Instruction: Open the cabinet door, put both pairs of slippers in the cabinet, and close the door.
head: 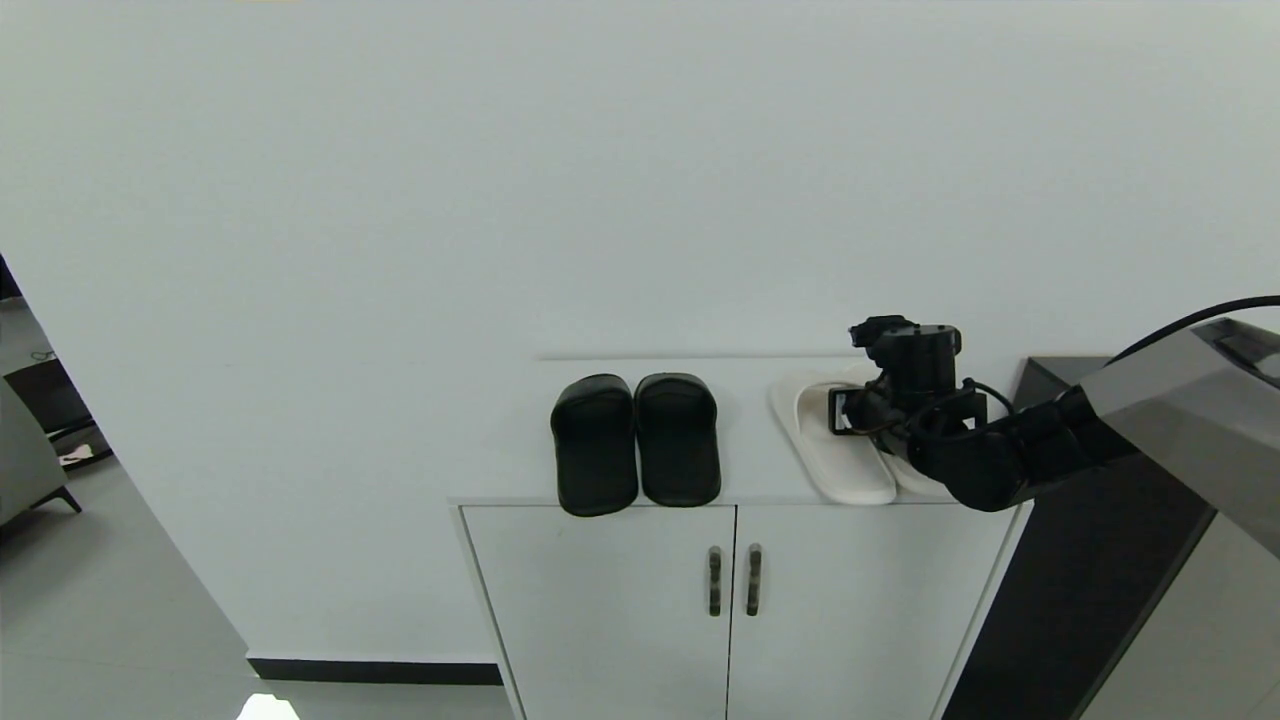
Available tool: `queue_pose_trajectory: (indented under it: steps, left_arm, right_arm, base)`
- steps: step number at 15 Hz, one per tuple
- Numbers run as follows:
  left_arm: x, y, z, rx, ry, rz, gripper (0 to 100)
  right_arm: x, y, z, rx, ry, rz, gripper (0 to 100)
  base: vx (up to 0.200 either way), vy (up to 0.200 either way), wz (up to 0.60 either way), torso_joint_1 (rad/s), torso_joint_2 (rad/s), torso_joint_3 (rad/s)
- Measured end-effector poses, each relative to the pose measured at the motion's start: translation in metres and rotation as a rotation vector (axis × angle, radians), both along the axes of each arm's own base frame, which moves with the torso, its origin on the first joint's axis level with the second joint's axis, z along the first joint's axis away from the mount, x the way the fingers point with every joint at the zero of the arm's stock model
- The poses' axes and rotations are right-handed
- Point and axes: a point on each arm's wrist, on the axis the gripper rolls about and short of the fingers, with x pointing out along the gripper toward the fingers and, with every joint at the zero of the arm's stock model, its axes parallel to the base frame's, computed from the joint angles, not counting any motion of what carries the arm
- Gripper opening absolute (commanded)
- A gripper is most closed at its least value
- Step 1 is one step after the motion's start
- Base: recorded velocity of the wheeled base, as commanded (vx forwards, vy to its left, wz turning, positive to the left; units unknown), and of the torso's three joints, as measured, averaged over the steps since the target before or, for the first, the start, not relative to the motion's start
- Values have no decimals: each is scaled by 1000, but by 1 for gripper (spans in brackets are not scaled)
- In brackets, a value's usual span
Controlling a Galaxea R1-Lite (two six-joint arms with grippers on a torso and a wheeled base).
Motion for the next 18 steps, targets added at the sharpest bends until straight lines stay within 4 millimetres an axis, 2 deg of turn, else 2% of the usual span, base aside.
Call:
queue_pose_trajectory:
  steps: [3,6,9,12,15,18]
  left_arm:
    - [0,0,0,0,0,0,0]
    - [0,0,0,0,0,0,0]
    - [0,0,0,0,0,0,0]
    - [0,0,0,0,0,-1,0]
    - [0,0,0,0,0,-1,0]
    - [0,0,0,2,0,-3,0]
  right_arm:
    - [-14,8,10,12,-8,35,0]
    - [-51,18,29,32,-2,139,0]
    - [-107,24,47,88,24,290,0]
    - [-176,19,59,134,64,518,0]
    - [-236,0,57,170,121,746,0]
    - [-272,-20,53,210,152,923,0]
  base:
    - [0,0,0,0,0,0]
    - [0,0,0,0,0,0]
    - [0,0,0,0,0,0]
    - [0,0,0,0,0,0]
    - [0,0,0,0,0,0]
    - [-133,0,0,-2,0,0]
